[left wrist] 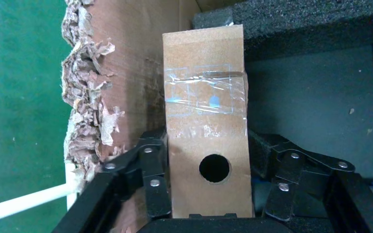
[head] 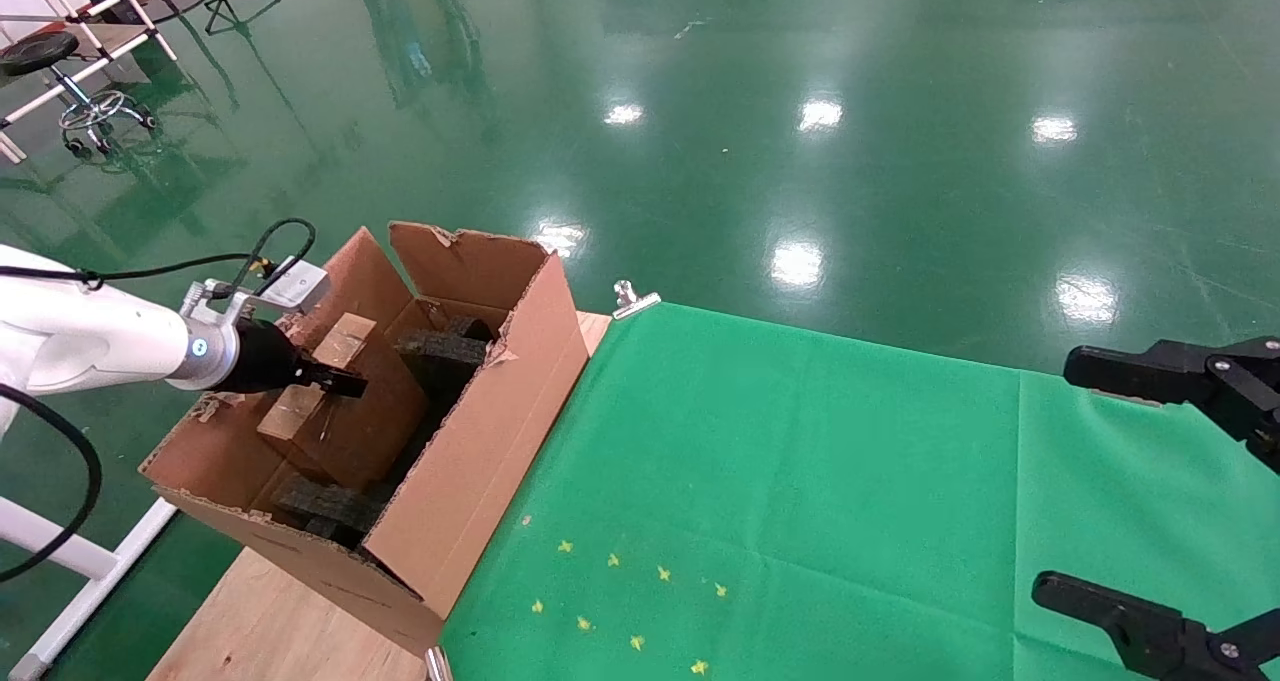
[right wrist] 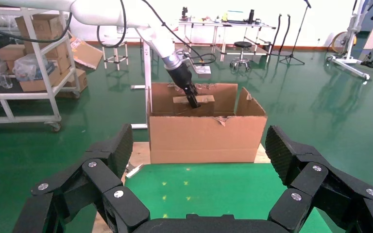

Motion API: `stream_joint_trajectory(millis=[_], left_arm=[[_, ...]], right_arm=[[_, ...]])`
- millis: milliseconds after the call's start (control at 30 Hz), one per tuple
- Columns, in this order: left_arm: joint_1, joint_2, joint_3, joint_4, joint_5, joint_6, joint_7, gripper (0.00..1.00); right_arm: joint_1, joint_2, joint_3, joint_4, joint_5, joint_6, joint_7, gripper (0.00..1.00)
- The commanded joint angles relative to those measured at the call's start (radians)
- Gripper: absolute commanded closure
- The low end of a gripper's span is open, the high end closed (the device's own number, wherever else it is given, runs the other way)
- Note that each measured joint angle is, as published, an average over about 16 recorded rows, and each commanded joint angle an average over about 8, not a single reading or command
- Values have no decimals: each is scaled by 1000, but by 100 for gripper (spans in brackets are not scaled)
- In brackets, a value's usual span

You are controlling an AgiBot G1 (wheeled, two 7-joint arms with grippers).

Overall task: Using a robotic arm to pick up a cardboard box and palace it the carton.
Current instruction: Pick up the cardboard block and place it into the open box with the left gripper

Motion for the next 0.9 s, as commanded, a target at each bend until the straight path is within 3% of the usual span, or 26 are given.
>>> stream_joint_trajectory(millis=[33, 533, 900], left_arm=[[-1, 0, 0, 0, 0, 0, 1, 0], [-22, -11, -17, -41, -24, 26, 37, 0], [-84, -80, -90, -205, -140, 219, 118, 0]], right_arm=[[0, 0, 0, 0, 0, 0, 0, 0], [0, 0, 0, 0, 0, 0, 0, 0], [0, 0, 0, 0, 0, 0, 0, 0]])
